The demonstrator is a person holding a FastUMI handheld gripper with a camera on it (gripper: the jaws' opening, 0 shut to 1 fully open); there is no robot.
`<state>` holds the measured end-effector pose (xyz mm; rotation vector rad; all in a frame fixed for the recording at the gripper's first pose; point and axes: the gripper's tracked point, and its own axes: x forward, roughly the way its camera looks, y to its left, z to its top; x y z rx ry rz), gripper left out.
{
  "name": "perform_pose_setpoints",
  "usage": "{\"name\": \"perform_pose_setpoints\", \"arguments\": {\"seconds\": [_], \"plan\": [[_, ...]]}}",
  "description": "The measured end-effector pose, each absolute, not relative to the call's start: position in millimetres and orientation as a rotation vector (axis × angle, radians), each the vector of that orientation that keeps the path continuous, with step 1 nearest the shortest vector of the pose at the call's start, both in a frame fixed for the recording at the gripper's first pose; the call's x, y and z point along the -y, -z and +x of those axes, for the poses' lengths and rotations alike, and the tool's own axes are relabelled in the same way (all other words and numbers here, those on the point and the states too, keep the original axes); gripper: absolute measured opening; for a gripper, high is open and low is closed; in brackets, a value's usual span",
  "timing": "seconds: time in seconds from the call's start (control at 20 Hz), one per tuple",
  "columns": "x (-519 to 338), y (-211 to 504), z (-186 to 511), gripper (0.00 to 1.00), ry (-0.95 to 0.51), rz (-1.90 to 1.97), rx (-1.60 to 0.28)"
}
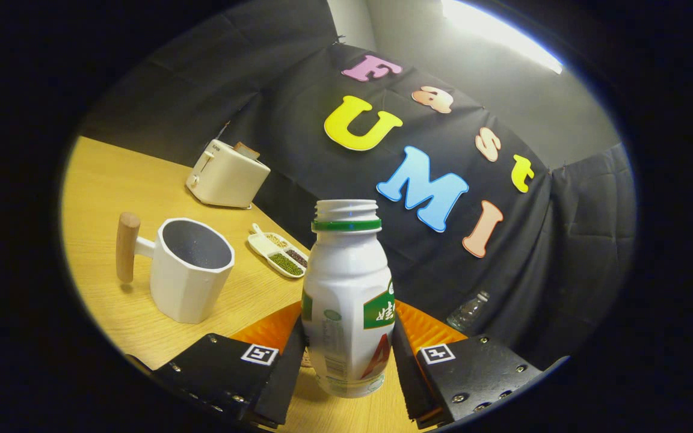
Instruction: Take the bottle from table, then pour the juice into the cup, finally place the bottle on the coaster
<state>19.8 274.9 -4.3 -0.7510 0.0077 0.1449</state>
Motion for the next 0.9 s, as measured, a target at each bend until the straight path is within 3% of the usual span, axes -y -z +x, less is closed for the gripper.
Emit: {"name": "perform_pose_setpoints", "arguments": {"seconds": [0.9], "plan": [[-285, 11, 34, 0.71, -0.17, -1.047, -0.026]]}}
